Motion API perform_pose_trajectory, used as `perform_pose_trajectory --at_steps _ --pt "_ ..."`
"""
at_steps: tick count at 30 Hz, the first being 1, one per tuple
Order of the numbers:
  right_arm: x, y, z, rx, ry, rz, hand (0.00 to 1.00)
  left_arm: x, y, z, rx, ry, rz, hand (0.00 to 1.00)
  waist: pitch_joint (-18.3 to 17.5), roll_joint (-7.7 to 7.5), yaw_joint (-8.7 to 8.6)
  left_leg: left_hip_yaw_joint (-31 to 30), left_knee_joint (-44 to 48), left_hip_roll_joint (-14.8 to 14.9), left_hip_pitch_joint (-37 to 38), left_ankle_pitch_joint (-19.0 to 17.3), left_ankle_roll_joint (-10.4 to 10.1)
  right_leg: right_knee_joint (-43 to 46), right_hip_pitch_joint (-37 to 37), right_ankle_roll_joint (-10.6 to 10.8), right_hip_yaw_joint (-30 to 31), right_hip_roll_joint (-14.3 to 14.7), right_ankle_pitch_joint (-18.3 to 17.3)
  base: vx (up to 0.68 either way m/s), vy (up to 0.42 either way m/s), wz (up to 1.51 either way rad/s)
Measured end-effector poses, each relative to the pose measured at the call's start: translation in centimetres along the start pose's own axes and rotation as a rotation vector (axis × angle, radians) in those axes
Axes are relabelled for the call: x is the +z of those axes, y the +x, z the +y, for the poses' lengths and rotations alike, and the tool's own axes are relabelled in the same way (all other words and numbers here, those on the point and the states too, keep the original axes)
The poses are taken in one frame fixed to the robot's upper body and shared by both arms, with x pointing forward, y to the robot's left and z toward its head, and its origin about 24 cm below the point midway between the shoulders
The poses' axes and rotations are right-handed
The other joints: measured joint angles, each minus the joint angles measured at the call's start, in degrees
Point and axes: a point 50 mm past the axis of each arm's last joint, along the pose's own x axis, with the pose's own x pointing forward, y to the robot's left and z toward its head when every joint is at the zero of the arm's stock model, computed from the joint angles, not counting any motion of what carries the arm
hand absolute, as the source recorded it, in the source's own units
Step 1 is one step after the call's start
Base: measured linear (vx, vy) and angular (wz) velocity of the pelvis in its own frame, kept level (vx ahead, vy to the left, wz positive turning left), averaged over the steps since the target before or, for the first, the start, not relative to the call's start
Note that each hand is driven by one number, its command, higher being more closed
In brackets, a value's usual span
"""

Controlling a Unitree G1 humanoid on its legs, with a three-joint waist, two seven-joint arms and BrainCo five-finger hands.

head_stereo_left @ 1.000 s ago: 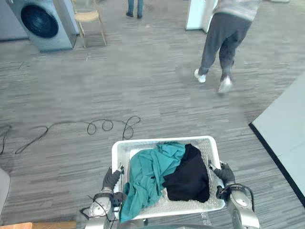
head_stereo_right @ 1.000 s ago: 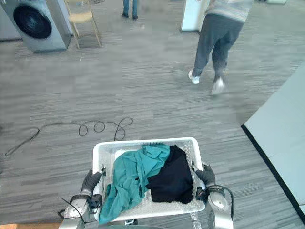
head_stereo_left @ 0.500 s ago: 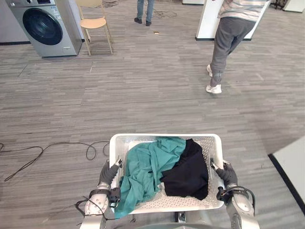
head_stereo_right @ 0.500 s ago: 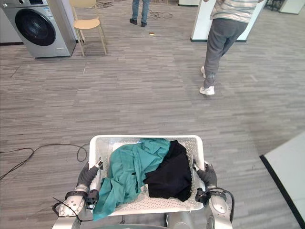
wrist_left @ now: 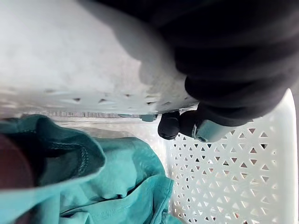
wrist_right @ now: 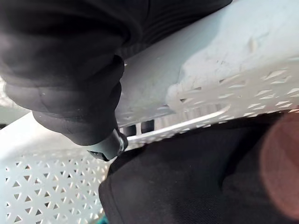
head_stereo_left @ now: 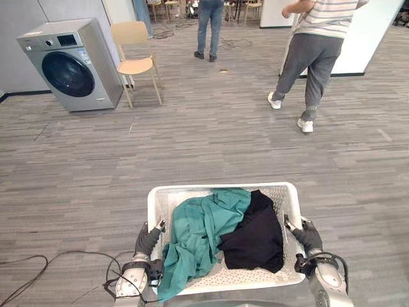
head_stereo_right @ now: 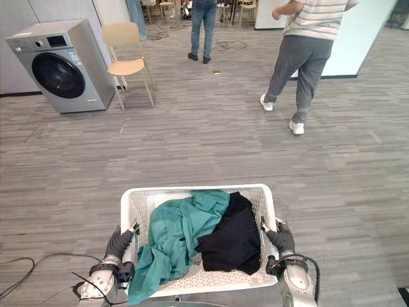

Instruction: Pick up the laundry basket with both hands and put the clothes into the washing machine.

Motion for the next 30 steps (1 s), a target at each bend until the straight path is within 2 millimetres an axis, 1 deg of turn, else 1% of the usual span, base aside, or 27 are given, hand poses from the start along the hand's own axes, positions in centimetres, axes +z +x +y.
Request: perform_pose_trajectory --at_steps 1,2,3,4,5,6,7,8,9,10,11,12,13,15,16,17,18,20,21,22,23,24,25,27,28,29,30 --pt "-0.7 0.0 0.1 -0.006 0.011 0.029 1.00 -0.2 0.0 0.2 0.002 0.010 0.010 1.00 -1.26 -1.82 0.23 1.38 -0.49 -2.14 0.42 4.16 2.43 0.39 1.81 0.41 1.53 -2.19 -2.27 0.73 0.315 -0.06" --pt "-1.3 0.1 0.3 -0.005 0.022 0.055 1.00 -0.3 0.0 0.5 0.006 0.026 0.022 1.00 -2.77 -4.26 -0.91 2.98 3.03 -3.55 0.02 1.24 4.87 1.83 1.70 0.41 3.97 -4.96 -1.29 0.76 0.333 -0.03" --pt "-1.3 0.1 0.4 -0.004 0.023 0.055 1.00 -0.3 0.0 0.6 0.010 0.032 0.020 1.00 -2.68 -4.33 -1.08 3.83 5.82 -3.02 -0.17 -0.45 6.07 3.37 1.71 0.72 5.62 -5.26 -0.43 0.78 0.352 -0.15" --pt "-1.3 0.3 0.6 0.001 0.018 0.062 1.00 -0.4 -0.2 0.7 0.015 0.037 0.025 1.00 -2.61 -4.67 -0.48 5.30 13.17 -1.59 -0.39 -2.69 6.73 8.02 1.66 1.20 9.36 -5.59 1.78 0.72 0.403 -0.43" --pt "-1.4 0.2 0.7 -0.001 0.018 0.064 1.00 -0.4 -0.4 0.6 0.008 0.044 0.024 1.00 -2.62 -5.71 -0.22 6.10 12.95 -3.75 0.96 -4.65 5.41 17.91 -1.08 4.80 10.43 -6.39 4.24 0.65 0.401 -0.47" --pt "-1.6 -0.1 0.3 -0.012 0.015 0.069 1.00 -0.4 -0.5 0.3 -0.004 0.045 0.023 1.00 -2.96 -6.05 -0.41 6.08 8.58 -5.14 4.06 -7.84 6.44 25.17 -3.67 7.69 10.94 -7.14 6.44 0.58 0.372 -0.02" --pt "-2.3 -0.4 0.5 -0.018 0.029 0.093 1.00 -0.4 -0.7 0.4 -0.007 0.067 0.026 1.00 -3.14 -8.41 -1.51 6.58 4.90 -8.95 8.30 -9.88 7.38 40.87 -10.49 11.44 12.98 -9.37 13.67 0.59 0.236 0.40" --pt "-2.5 -0.6 0.6 -0.019 0.034 0.096 1.00 -0.5 -0.7 0.8 0.003 0.076 0.031 1.00 -3.08 -9.26 -3.34 6.61 3.24 -10.72 11.60 -10.65 8.57 54.24 -16.78 12.11 13.82 -8.95 14.28 0.73 0.201 0.46" --pt "-2.5 -0.6 0.6 -0.019 0.034 0.097 1.00 -0.6 -0.7 0.8 0.005 0.076 0.037 1.00 -2.76 -9.06 -3.67 6.59 2.13 -11.13 13.98 -10.83 8.73 58.26 -19.85 11.83 13.73 -8.48 13.88 0.75 0.112 0.14" --pt "-2.7 -0.7 0.5 -0.024 0.022 0.103 1.00 -0.7 -0.7 0.8 0.003 0.078 0.047 1.00 -1.65 -7.46 -3.55 6.48 -1.23 -11.18 19.47 -10.92 8.71 62.12 -24.41 9.75 12.28 -6.70 11.24 0.71 0.139 -0.19" --pt "-2.5 -0.8 0.4 -0.030 0.021 0.094 1.00 -0.6 -0.7 0.6 -0.005 0.079 0.043 1.00 -1.11 -5.46 -3.64 6.37 -5.38 -10.61 24.70 -10.91 8.69 60.66 -28.10 6.64 9.03 -5.06 7.53 0.58 0.119 -0.19" --pt "-2.4 -0.9 0.5 -0.029 0.026 0.086 1.00 -0.3 -0.7 0.5 -0.007 0.079 0.032 1.00 -0.85 -4.90 -3.98 6.17 -7.20 -10.52 26.94 -10.90 8.67 58.60 -29.74 5.51 7.28 -4.66 6.21 0.54 0.107 0.02" --pt "-1.9 -1.0 0.5 -0.034 0.031 0.058 1.00 0.2 -0.6 0.4 -0.009 0.079 0.006 1.00 -0.05 -3.16 -4.27 5.40 -10.01 -10.65 30.45 -11.32 7.89 52.79 -33.26 3.96 4.24 -4.11 4.37 0.55 0.080 0.24" --pt "-1.6 -1.4 0.1 -0.055 0.052 0.033 1.00 0.9 -0.1 0.2 -0.020 0.081 -0.023 1.00 -0.29 -3.02 -4.68 4.30 -11.64 -10.70 33.57 -12.44 5.90 37.42 -36.27 2.50 0.10 -3.81 4.44 0.50 0.029 0.39" --pt "-1.5 -1.4 0.0 -0.060 0.059 0.030 1.00 1.2 0.2 0.2 -0.024 0.084 -0.034 1.00 -0.05 -3.25 -4.68 3.75 -12.14 -10.73 35.30 -13.11 4.84 28.69 -36.71 0.85 -2.14 -3.80 5.94 0.45 -0.053 0.42" --pt "-1.5 -1.4 0.0 -0.065 0.065 0.030 1.00 1.2 0.2 0.2 -0.024 0.089 -0.037 1.00 -0.59 -4.44 -4.54 3.25 -12.30 -10.70 36.74 -14.03 3.31 20.99 -36.50 -0.75 -2.57 -3.02 8.85 0.71 -0.150 0.72" --pt "-1.9 -1.6 0.3 -0.064 0.063 0.044 1.00 0.9 0.1 0.3 -0.026 0.094 -0.024 1.00 -0.90 -4.98 -5.44 0.89 -11.90 -10.54 39.30 -15.16 1.40 17.51 -35.69 -1.52 -0.80 -1.59 17.11 0.61 -0.139 0.70" --pt "-1.9 -1.7 -0.3 -0.070 0.042 0.052 1.00 0.3 0.1 -0.1 -0.024 0.071 -0.001 1.00 -1.94 -4.06 -5.69 -3.04 -9.20 -8.32 40.08 -14.90 1.01 22.06 -35.39 -2.74 -0.25 -0.05 13.56 0.56 -0.146 0.46" --pt "-1.4 -1.3 -0.4 -0.063 0.031 0.033 1.00 0.5 0.1 -0.2 -0.023 0.060 -0.008 1.00 -1.81 -3.11 -5.36 -4.34 -3.00 -6.78 38.41 -13.85 -0.53 25.08 -35.65 -3.95 -1.87 0.42 11.63 0.74 -0.198 0.18" --pt "-1.3 -1.3 -0.5 -0.065 0.036 0.031 1.00 0.5 0.1 -0.4 -0.023 0.046 -0.011 1.00 -1.79 -2.08 -5.55 -4.87 3.72 -5.63 35.45 -11.41 -1.25 25.77 -34.74 -4.94 -2.90 1.25 10.29 0.59 -0.163 0.08" --pt "-1.3 -1.4 -0.7 -0.065 0.039 0.033 1.00 0.4 0.1 -0.5 -0.021 0.037 -0.008 1.00 -1.44 -0.93 -5.69 -5.46 10.78 -4.34 32.23 -6.58 -1.46 25.12 -32.69 -5.48 -3.56 2.45 9.27 0.59 -0.176 -0.03" --pt "-1.5 -1.5 -0.8 -0.061 0.041 0.040 1.00 0.2 0.1 -0.5 -0.019 0.035 0.001 1.00 -0.86 0.04 -5.47 -6.05 18.67 -3.04 29.02 2.01 -2.29 22.84 -29.46 -5.93 -3.47 3.62 8.53 0.68 -0.131 -0.35" --pt "-2.0 -2.0 -0.7 -0.056 0.039 0.058 1.00 -0.3 0.0 -0.5 -0.030 0.027 0.022 1.00 -0.11 1.06 -4.17 -6.05 30.32 -0.47 23.94 8.90 -3.96 17.81 -23.21 -6.72 -2.60 5.77 7.71 0.68 -0.105 -0.44" --pt "-2.3 -2.3 -0.9 -0.064 0.039 0.071 1.00 -0.6 -0.2 -0.6 -0.041 0.025 0.033 1.00 0.14 1.89 -4.14 -6.07 37.25 1.10 18.35 5.31 -1.25 13.58 -17.95 -7.03 -1.91 7.03 7.51 0.51 -0.022 -0.35" --pt "-2.4 -2.4 -0.9 -0.065 0.040 0.075 1.00 -0.7 -0.3 -0.5 -0.040 0.025 0.037 1.00 0.24 1.58 -4.13 -5.07 37.64 1.31 14.67 2.14 0.26 10.59 -14.83 -7.05 -1.23 6.89 7.50 0.54 0.001 -0.36" --pt "-2.5 -2.5 -0.9 -0.063 0.039 0.076 1.00 -0.9 -0.5 -0.4 -0.037 0.023 0.040 1.00 0.36 1.02 -3.77 -2.83 33.07 1.57 11.76 -1.56 0.92 8.23 -11.98 -7.00 0.12 6.40 7.53 0.52 0.011 -0.36" --pt "-2.6 -2.5 -0.9 -0.063 0.039 0.079 1.00 -0.9 -0.5 -0.4 -0.036 0.022 0.042 1.00 0.38 0.79 -3.46 -1.85 29.60 1.63 11.00 -2.94 1.08 7.44 -10.94 -6.99 0.64 6.09 7.54 0.39 0.063 -0.61"
